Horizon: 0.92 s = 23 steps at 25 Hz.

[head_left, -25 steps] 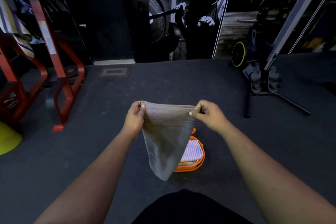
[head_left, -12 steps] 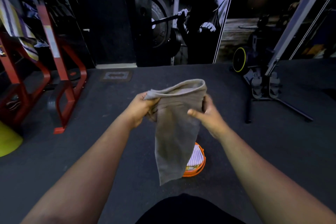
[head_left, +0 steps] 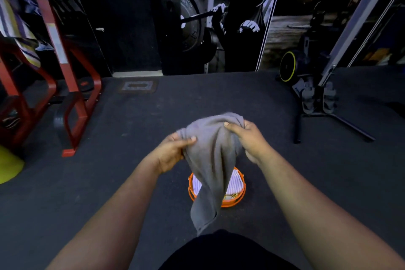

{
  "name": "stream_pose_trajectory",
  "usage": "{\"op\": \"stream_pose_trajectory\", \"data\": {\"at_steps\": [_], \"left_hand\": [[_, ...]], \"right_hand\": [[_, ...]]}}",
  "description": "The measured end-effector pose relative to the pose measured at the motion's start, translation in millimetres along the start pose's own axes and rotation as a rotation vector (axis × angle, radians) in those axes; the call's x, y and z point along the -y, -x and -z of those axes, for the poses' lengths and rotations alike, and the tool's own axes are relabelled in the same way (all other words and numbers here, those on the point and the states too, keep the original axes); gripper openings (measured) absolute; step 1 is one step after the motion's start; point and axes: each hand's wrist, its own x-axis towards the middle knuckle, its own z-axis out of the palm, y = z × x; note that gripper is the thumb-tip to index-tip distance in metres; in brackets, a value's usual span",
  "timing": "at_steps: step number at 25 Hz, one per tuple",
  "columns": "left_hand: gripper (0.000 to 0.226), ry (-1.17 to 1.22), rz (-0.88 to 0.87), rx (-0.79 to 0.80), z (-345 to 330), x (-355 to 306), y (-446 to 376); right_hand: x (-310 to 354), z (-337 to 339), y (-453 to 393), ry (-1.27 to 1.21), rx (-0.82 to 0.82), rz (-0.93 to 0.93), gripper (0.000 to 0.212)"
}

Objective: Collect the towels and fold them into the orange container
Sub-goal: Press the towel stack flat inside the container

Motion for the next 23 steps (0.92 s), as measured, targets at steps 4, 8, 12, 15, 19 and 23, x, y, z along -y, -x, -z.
{"op": "stream_pose_trajectory", "data": {"at_steps": [4,8,12,15,19,23], "left_hand": [[0.038,0.288,-0.153,-0.079,0,-30,-4],[0.036,-0.192,0.064,0.099,-9,16,9],[0.035,0.042,-0.077,-0.037,-12,-28,-7],[0.023,0.205,-0.129,-0.076,-17,-53,-10],[0.033,-0.308,0.133,-0.025,-3,-20,3],[0.018,-0.068,-0.076,-0.173,-13,-49,-8]], "right_hand": [[16,1,-6,-0.100,-0.009,-0.087,0.009],[32,5,-17,-0.266,-0.031,-0.047,0.014],[1,37,4,-0.172,0.225,-0.111,0.050],[-23,29,18,0.067,0.232,-0.113,0.029],[1,18,5,-0.005,0.117,-0.003,0.023],[6,27,2,-0.228,0.109,-0.070,0.027]]}}
